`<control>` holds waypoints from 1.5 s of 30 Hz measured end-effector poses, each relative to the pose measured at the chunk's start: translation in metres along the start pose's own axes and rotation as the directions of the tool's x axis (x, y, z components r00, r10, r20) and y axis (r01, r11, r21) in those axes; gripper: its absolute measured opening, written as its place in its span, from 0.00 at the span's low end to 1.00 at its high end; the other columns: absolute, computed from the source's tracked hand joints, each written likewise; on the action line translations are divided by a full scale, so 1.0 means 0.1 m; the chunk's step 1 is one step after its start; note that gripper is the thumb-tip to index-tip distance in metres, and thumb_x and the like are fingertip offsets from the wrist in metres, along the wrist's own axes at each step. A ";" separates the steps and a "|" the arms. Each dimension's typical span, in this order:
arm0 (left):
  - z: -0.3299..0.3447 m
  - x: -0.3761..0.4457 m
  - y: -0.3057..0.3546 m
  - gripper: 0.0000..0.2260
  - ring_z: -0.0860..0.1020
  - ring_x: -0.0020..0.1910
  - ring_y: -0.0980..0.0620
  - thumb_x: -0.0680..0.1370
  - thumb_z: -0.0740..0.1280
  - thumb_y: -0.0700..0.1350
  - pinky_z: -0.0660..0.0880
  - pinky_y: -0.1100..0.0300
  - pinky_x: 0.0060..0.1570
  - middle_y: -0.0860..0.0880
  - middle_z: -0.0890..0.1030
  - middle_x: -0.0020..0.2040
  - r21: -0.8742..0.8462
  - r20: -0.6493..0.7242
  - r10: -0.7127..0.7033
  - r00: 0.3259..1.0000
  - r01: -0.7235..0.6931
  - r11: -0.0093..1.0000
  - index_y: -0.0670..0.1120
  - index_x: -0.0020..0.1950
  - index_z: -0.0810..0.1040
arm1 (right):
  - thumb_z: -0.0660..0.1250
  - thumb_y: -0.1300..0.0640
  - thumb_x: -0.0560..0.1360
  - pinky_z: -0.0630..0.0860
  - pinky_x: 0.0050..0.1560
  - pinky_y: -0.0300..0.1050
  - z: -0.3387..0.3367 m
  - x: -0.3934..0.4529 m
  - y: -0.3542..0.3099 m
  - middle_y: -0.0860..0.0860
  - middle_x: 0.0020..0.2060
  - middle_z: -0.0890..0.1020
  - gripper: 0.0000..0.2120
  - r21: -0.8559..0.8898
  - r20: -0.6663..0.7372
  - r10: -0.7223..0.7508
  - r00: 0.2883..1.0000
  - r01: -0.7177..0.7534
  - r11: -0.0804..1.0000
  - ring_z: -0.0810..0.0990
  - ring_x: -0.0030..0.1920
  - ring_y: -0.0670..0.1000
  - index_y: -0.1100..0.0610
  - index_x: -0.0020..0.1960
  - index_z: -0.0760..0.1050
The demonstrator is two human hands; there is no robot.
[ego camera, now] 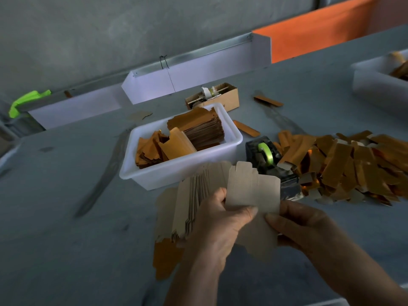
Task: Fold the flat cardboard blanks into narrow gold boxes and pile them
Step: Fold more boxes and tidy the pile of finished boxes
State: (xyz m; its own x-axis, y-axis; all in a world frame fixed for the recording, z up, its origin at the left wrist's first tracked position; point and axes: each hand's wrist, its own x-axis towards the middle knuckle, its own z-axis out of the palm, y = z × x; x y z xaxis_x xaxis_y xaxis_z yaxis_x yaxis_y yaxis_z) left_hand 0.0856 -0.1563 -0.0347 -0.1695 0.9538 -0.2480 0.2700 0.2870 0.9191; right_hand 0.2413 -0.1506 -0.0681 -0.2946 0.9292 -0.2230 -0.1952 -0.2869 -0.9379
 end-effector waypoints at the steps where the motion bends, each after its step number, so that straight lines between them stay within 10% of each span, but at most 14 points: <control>1: 0.01 0.01 0.00 0.14 0.81 0.44 0.59 0.71 0.75 0.44 0.73 0.74 0.35 0.53 0.84 0.45 0.014 -0.009 0.005 1.000 -0.005 1.000 0.51 0.54 0.78 | 0.69 0.59 0.67 0.79 0.37 0.38 0.01 -0.01 -0.01 0.54 0.41 0.85 0.08 -0.062 -0.025 -0.019 1.000 0.017 0.998 0.84 0.42 0.52 0.57 0.45 0.83; 9: 0.16 0.01 -0.05 0.07 0.82 0.36 0.57 0.69 0.75 0.42 0.80 0.58 0.34 0.52 0.84 0.38 0.026 -0.143 0.087 0.986 -0.084 0.996 0.52 0.41 0.79 | 0.71 0.50 0.68 0.68 0.34 0.25 0.15 -0.11 0.00 0.44 0.29 0.77 0.10 -0.753 -0.202 -0.457 0.866 0.161 0.638 0.75 0.38 0.35 0.48 0.40 0.69; 13: 0.21 -0.04 0.00 0.05 0.82 0.39 0.43 0.68 0.71 0.43 0.80 0.42 0.38 0.45 0.83 0.38 -0.021 -0.103 0.082 0.991 -0.085 0.996 0.49 0.43 0.81 | 0.68 0.53 0.72 0.72 0.30 0.29 0.22 -0.15 -0.01 0.47 0.29 0.81 0.07 -0.609 -0.117 -0.397 0.910 0.250 0.753 0.79 0.29 0.40 0.48 0.43 0.69; 20: 0.07 -0.12 0.07 0.11 0.81 0.39 0.47 0.75 0.67 0.54 0.77 0.53 0.41 0.42 0.83 0.40 -0.008 0.132 0.164 0.978 -0.165 0.986 0.47 0.45 0.82 | 0.64 0.54 0.75 0.82 0.38 0.42 0.19 -0.14 -0.06 0.48 0.36 0.85 0.03 -0.382 -0.089 -0.292 0.952 0.238 0.893 0.84 0.36 0.47 0.52 0.48 0.74; 26: 0.09 -0.15 0.06 0.06 0.82 0.44 0.48 0.79 0.65 0.44 0.78 0.55 0.46 0.47 0.85 0.42 0.051 0.125 0.149 0.981 -0.156 0.986 0.48 0.47 0.82 | 0.70 0.52 0.70 0.79 0.36 0.42 0.13 -0.10 -0.08 0.47 0.35 0.84 0.04 -0.416 -0.232 -0.289 0.929 0.174 0.893 0.82 0.35 0.45 0.49 0.44 0.76; 31: 0.12 -0.17 0.07 0.04 0.82 0.46 0.59 0.78 0.67 0.46 0.75 0.68 0.43 0.54 0.85 0.45 0.095 0.227 0.073 0.971 -0.096 0.991 0.53 0.51 0.79 | 0.68 0.46 0.63 0.77 0.55 0.57 0.04 -0.08 -0.14 0.53 0.39 0.84 0.17 -0.133 -0.170 -0.068 0.983 0.046 0.990 0.82 0.46 0.55 0.54 0.48 0.81; 45: 0.31 -0.18 -0.03 0.05 0.80 0.35 0.59 0.72 0.73 0.48 0.73 0.70 0.30 0.52 0.82 0.36 0.175 -0.157 0.215 0.964 -0.187 0.967 0.52 0.40 0.79 | 0.67 0.60 0.73 0.79 0.47 0.49 0.09 -0.03 -0.04 0.55 0.36 0.84 0.05 0.029 -0.265 -0.001 0.964 0.009 1.000 0.83 0.40 0.53 0.56 0.48 0.80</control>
State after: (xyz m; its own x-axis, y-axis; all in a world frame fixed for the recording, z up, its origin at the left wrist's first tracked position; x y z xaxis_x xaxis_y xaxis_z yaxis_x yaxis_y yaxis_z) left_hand 0.1174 -0.1721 -0.0429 -0.2547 0.9670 0.0064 0.4586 0.1150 0.8812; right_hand 0.2344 -0.1542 -0.0611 -0.0360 0.9579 -0.2850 -0.2250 -0.2856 -0.9316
